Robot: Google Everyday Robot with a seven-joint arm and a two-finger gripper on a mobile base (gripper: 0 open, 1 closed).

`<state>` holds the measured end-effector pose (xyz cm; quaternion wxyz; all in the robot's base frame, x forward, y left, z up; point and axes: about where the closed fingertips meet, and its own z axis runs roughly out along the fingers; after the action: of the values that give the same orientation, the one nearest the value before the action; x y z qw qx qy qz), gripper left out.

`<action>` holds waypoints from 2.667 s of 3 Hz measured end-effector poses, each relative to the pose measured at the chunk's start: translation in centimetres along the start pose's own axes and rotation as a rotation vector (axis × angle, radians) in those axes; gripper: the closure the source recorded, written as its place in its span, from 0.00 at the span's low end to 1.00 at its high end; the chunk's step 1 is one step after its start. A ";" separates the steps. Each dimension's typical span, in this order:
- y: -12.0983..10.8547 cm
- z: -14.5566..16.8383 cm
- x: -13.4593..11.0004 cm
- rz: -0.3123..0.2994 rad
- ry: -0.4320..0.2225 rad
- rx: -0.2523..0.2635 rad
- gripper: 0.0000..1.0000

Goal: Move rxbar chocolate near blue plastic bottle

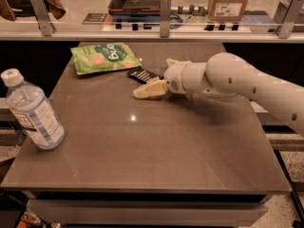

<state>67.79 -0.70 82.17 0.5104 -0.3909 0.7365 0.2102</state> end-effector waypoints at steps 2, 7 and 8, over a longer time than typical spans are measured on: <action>0.3 0.3 -0.1 -0.001 -0.001 -0.005 0.40; 0.9 0.1 -1.1 -0.006 -0.021 -0.045 1.00; 0.5 -2.6 -3.2 -0.013 -0.068 -0.063 1.00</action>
Offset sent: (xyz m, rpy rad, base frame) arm 0.0001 0.0015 0.0000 0.0008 0.0001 0.0006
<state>66.38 -1.06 86.09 0.5239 -0.4043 0.7093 0.2429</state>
